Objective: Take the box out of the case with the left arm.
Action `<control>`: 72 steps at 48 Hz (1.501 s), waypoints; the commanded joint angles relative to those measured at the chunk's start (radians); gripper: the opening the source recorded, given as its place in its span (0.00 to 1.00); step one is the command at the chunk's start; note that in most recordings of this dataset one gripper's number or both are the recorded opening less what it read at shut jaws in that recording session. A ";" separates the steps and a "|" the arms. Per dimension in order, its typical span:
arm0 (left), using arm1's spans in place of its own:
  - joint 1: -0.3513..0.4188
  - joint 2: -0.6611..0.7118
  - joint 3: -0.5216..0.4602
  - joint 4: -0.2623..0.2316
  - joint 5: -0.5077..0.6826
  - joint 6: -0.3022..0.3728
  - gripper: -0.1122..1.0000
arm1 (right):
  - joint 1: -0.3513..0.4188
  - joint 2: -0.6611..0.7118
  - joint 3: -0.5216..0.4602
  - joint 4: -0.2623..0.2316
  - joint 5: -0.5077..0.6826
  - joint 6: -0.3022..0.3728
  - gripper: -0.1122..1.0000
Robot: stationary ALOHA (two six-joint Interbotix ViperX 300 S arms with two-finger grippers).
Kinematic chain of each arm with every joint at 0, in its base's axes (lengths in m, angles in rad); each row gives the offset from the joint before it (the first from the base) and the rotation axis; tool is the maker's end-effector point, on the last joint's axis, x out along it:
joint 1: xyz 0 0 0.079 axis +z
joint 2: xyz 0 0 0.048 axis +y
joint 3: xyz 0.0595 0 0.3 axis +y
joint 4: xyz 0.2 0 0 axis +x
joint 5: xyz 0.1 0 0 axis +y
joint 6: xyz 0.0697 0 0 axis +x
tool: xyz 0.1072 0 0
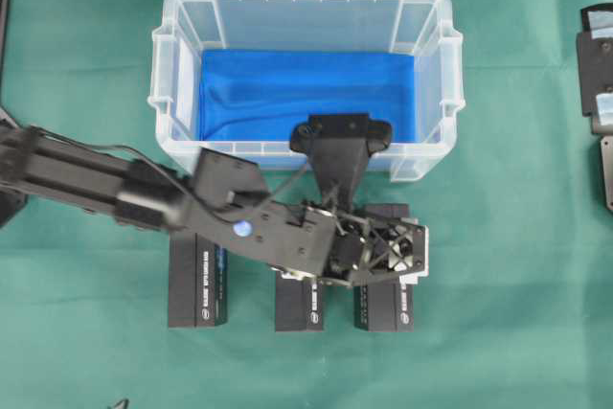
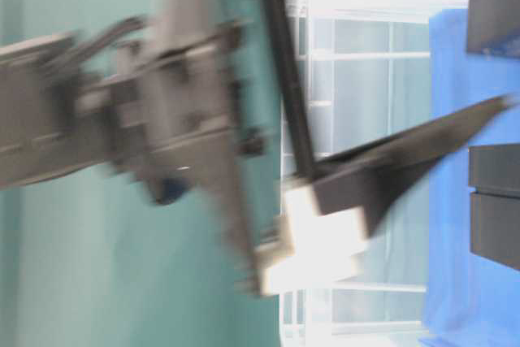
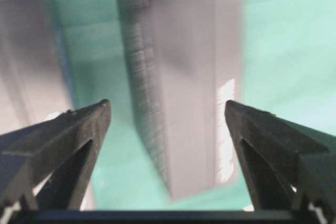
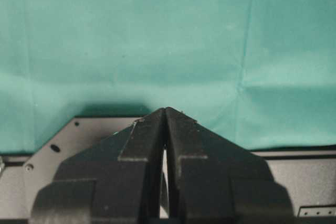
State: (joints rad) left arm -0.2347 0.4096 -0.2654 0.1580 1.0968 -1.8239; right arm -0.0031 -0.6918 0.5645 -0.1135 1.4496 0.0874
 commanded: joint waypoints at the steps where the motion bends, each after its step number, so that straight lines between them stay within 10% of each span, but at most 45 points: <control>1: 0.005 -0.072 -0.037 0.006 0.035 0.003 0.88 | -0.002 0.000 -0.012 0.002 -0.002 -0.002 0.12; 38: -0.002 -0.130 -0.046 0.008 0.075 0.074 0.88 | -0.002 0.000 -0.011 0.002 0.000 0.000 0.12; 72: -0.127 -0.632 0.497 0.008 0.147 -0.018 0.88 | -0.002 0.000 -0.011 0.002 0.035 0.000 0.12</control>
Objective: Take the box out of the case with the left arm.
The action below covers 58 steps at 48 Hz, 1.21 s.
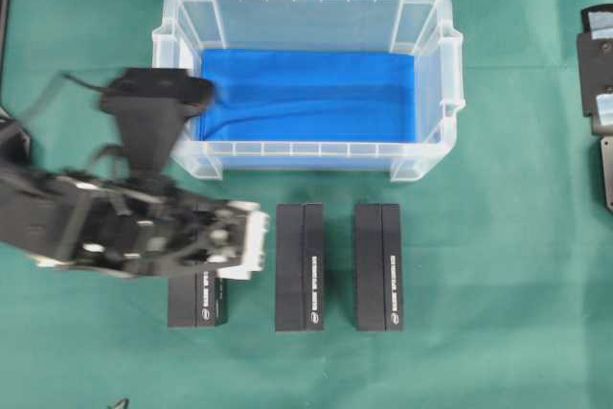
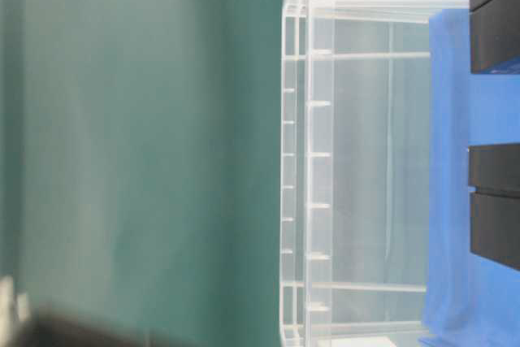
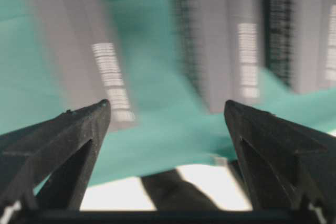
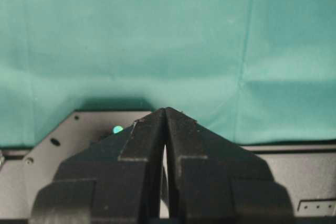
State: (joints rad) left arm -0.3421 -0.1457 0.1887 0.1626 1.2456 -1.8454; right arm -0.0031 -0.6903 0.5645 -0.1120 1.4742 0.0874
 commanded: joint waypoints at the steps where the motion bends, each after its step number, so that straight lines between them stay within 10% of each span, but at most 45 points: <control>1: -0.023 -0.092 0.058 0.005 -0.002 0.002 0.88 | 0.000 -0.003 -0.009 0.000 0.014 0.000 0.12; 35: -0.072 -0.353 0.314 0.025 0.000 0.003 0.88 | -0.002 -0.003 -0.009 -0.002 0.066 0.000 0.12; 58: 0.103 -0.402 0.324 0.035 -0.002 0.144 0.88 | 0.000 -0.003 -0.009 -0.003 0.066 0.000 0.12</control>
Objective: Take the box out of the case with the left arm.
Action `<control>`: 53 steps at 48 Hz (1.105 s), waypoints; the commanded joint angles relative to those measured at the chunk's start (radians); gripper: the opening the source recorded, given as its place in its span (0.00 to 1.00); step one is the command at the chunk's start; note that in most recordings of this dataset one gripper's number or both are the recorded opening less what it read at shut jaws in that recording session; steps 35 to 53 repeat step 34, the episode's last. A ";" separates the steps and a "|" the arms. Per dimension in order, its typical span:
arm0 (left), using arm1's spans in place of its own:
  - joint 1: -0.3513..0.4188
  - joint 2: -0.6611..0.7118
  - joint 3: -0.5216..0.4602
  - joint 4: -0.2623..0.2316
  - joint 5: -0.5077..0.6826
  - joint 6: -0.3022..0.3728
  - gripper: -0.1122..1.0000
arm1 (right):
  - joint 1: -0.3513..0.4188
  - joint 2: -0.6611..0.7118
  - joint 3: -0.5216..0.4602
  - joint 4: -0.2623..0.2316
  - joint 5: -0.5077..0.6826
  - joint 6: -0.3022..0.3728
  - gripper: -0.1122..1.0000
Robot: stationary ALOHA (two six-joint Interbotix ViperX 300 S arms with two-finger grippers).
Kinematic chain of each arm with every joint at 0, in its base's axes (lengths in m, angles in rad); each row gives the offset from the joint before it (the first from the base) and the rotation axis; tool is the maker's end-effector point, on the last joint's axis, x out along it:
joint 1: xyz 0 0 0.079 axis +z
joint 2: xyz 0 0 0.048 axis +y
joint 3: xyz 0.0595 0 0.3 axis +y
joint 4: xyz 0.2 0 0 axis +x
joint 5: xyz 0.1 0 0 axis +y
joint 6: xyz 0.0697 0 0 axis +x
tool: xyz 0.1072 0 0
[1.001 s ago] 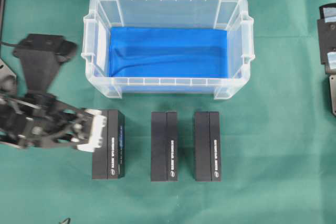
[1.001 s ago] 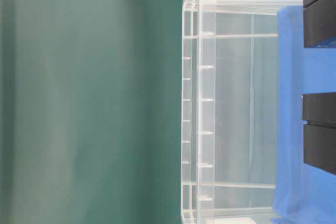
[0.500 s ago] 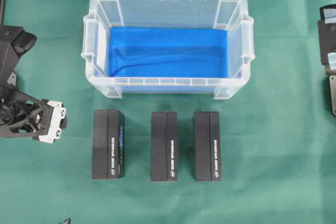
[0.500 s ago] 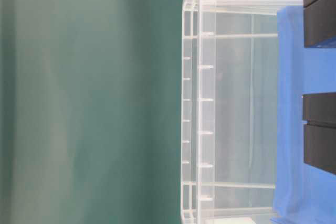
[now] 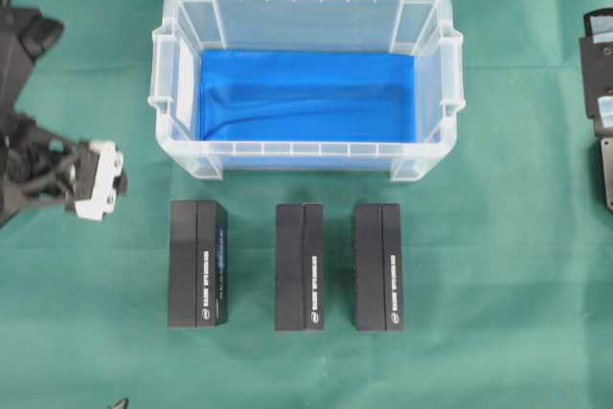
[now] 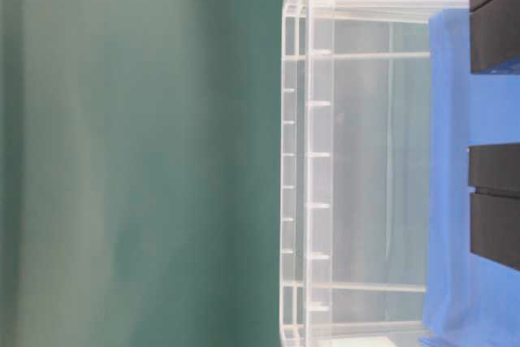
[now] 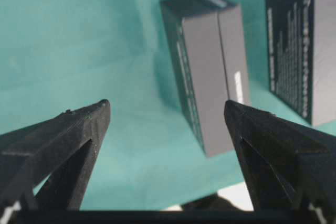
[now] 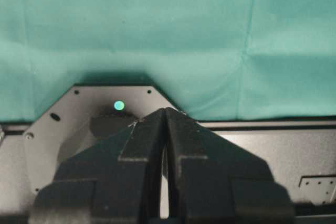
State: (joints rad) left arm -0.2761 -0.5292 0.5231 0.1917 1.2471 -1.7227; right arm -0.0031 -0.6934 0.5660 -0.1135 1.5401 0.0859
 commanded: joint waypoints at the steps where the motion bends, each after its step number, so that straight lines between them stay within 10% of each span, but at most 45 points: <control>1: 0.049 -0.020 -0.011 0.006 -0.002 0.029 0.88 | 0.000 0.000 -0.011 -0.002 0.000 0.002 0.12; 29: 0.397 -0.037 -0.012 -0.017 -0.002 0.331 0.88 | -0.002 0.002 -0.008 -0.002 -0.003 0.002 0.12; 53: 0.425 -0.038 -0.012 -0.025 0.002 0.353 0.88 | -0.002 0.000 -0.008 -0.002 -0.003 0.002 0.12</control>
